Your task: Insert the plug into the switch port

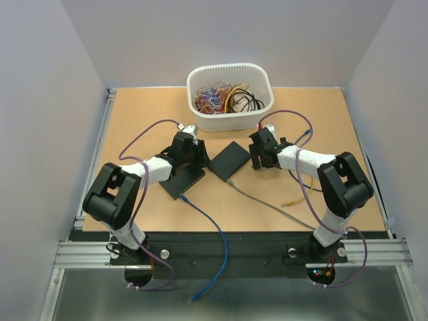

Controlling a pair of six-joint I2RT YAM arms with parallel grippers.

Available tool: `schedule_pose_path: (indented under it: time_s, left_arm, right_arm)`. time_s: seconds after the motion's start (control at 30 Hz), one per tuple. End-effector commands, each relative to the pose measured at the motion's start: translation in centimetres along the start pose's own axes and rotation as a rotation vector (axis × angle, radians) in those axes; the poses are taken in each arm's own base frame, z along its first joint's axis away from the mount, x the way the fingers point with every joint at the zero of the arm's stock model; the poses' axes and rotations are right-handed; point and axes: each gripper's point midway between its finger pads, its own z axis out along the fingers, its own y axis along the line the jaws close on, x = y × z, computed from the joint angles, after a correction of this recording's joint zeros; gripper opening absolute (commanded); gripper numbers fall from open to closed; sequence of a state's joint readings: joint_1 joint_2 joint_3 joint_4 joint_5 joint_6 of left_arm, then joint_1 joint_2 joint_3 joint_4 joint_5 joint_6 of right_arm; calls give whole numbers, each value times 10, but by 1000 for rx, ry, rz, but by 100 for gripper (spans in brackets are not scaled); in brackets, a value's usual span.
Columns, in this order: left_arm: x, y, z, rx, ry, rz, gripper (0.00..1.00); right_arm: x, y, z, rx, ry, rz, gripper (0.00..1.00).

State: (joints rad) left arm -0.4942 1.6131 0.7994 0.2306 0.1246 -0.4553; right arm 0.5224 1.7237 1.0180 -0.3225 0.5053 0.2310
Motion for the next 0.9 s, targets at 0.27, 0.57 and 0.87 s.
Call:
schedule_pose_path:
  time_s: [0.27, 0.57, 0.87]
  left_arm:
    - [6, 2, 0, 7, 21, -2, 59]
    - [10, 4, 4, 1, 33, 2, 58]
    - [6, 5, 6, -6, 35, 1, 58]
  right_arm:
    - [-17, 8, 30, 48, -16, -61, 100]
    - [-23, 37, 48, -155, -70, -98, 100]
    - [-24, 47, 50, -189, -72, -47, 100]
